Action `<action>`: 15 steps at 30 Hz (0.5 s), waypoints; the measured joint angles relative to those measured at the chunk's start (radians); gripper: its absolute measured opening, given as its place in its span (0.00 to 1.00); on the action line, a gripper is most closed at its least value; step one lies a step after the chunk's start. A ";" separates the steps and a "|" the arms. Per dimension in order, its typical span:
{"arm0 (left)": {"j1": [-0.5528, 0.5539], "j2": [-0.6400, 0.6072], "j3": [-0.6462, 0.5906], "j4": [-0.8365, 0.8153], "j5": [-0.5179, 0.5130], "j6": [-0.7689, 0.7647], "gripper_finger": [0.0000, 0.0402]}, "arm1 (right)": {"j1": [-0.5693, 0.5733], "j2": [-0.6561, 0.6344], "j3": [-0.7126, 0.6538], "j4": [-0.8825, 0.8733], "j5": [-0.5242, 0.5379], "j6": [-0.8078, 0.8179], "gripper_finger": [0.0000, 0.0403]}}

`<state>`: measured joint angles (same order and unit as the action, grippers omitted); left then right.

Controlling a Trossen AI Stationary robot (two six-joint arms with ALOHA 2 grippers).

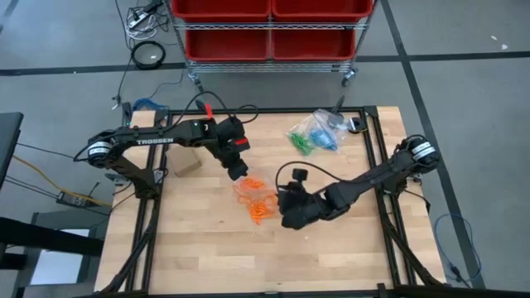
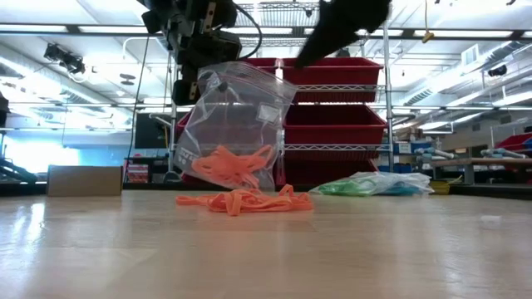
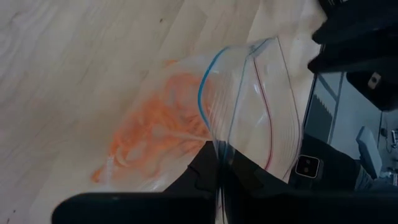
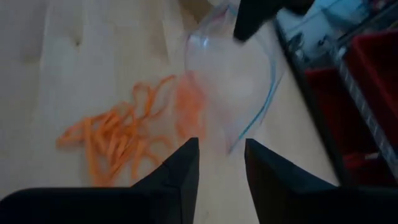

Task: Sort rubber bands
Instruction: Put the orange rubber band into the transparent zip bag

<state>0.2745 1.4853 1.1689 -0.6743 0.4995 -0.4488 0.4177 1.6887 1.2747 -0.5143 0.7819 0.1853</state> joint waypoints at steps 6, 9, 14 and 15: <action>0.000 0.000 0.000 0.004 0.000 0.000 0.04 | 0.037 0.009 -0.103 0.039 -0.156 0.123 0.29; 0.000 0.000 0.000 0.015 -0.001 0.000 0.04 | 0.040 0.018 -0.207 0.235 -0.233 0.122 0.28; 0.000 0.000 0.000 0.069 -0.005 -0.001 0.04 | 0.022 0.028 -0.341 0.530 -0.283 0.054 0.27; 0.000 0.000 0.000 0.082 -0.005 -0.001 0.04 | 0.014 0.028 -0.354 0.557 -0.288 0.047 0.27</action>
<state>0.2745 1.4853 1.1687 -0.5919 0.4948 -0.4500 0.4321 1.7164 0.9212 0.0429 0.4935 0.2326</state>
